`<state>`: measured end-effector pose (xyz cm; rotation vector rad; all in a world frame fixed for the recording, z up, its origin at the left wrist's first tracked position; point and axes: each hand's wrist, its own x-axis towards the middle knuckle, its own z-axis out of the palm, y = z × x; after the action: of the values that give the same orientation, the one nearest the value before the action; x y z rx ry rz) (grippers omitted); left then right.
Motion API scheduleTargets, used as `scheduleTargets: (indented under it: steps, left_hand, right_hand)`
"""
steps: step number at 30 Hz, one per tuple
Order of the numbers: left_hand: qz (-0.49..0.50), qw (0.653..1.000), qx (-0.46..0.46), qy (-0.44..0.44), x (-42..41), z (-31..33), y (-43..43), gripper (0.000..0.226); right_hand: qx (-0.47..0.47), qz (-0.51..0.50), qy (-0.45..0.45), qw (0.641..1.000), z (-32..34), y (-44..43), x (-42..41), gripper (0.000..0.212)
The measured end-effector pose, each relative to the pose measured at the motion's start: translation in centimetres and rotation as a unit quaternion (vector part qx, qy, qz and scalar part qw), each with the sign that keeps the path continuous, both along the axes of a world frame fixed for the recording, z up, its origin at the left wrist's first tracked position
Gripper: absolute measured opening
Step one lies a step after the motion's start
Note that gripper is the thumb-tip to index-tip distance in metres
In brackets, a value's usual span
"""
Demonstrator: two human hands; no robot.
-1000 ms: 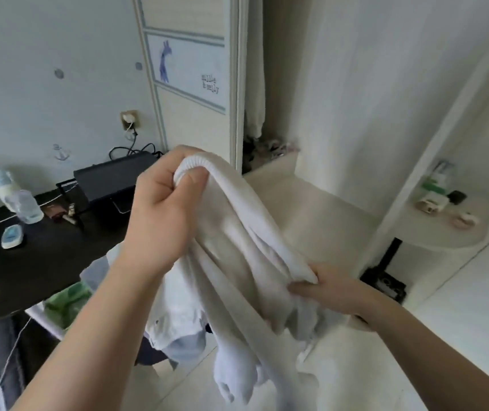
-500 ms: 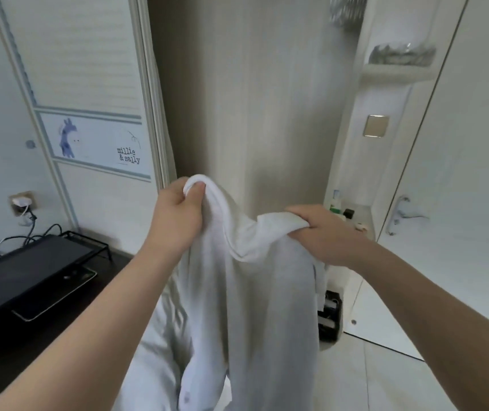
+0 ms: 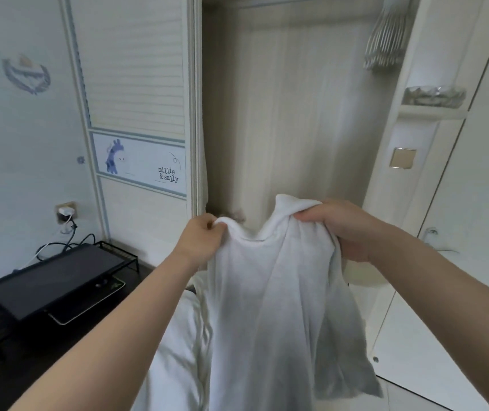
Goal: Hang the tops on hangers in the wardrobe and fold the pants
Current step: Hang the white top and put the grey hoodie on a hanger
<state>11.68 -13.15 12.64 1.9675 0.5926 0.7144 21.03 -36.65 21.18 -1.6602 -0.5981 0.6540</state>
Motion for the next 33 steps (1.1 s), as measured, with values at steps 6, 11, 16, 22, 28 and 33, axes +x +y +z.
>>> scheduleTargets:
  steps: [6, 11, 16, 22, 28, 33]
  left_hand:
    - [-0.022, 0.985, 0.01, -0.17, -2.5, 1.7, -3.9, 0.018]
    - [-0.101, 0.979, 0.058, -0.165, -5.0, 1.3, -9.3, 0.039]
    - [-0.062, 0.993, 0.092, -0.039, -3.7, -1.6, -9.4, 0.039]
    - [-0.03, 0.995, 0.084, -0.053, -3.2, -3.4, -7.4, 0.037]
    - [-0.01, 0.986, -0.031, -0.161, -3.3, -1.9, -6.1, 0.034]
    - [-0.075, 0.933, -0.292, -0.196, -2.5, -0.3, -6.5, 0.032]
  right_hand:
    - [0.114, -0.043, 0.059, 0.991, 1.4, 1.6, -1.1, 0.043]
    - [0.207, -0.051, 0.082, 0.974, 2.8, 3.2, -1.7, 0.026]
    - [0.268, -0.053, 0.109, 0.956, 5.0, 3.7, -1.7, 0.027]
    - [0.268, -0.123, 0.118, 0.948, 5.4, 3.9, -0.1, 0.022]
    - [0.239, -0.139, 0.121, 0.953, 3.2, 3.1, 2.2, 0.015]
    - [-0.083, -0.144, -0.159, 0.973, -2.1, 2.2, 1.9, 0.06]
